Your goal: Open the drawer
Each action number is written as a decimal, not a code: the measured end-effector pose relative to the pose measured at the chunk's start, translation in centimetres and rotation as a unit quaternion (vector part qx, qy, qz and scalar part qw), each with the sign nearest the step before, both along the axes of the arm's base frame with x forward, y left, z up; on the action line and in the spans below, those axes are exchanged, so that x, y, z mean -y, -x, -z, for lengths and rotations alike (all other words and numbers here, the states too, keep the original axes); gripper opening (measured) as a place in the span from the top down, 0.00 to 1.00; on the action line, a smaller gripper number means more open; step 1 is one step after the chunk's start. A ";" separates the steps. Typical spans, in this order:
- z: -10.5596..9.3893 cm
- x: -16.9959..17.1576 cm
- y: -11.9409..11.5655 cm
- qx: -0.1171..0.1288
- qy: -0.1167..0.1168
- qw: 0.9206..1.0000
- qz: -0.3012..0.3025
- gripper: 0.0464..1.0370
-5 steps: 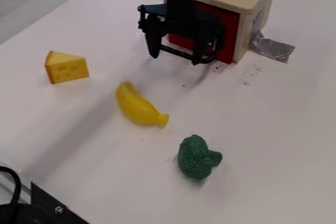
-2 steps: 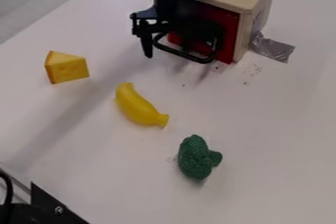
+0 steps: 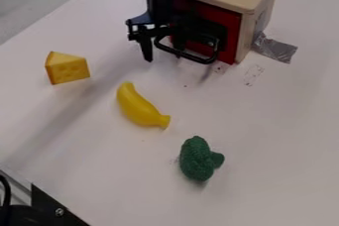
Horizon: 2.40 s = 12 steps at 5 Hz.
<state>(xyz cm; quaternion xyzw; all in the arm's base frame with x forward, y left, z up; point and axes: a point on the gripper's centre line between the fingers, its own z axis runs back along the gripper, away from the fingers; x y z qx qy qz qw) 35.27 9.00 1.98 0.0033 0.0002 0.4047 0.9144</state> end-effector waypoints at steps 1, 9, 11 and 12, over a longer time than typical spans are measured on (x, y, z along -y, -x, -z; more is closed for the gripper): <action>0.5 0.0 0.2 0.004 -0.002 1.000 -0.009 0.64; 1.0 2.1 5.6 -0.003 -0.005 1.000 -0.001 0.70; 1.0 2.2 6.1 -0.005 -0.007 1.000 0.003 0.70; 0.9 2.1 6.0 -0.005 -0.009 1.000 0.004 0.70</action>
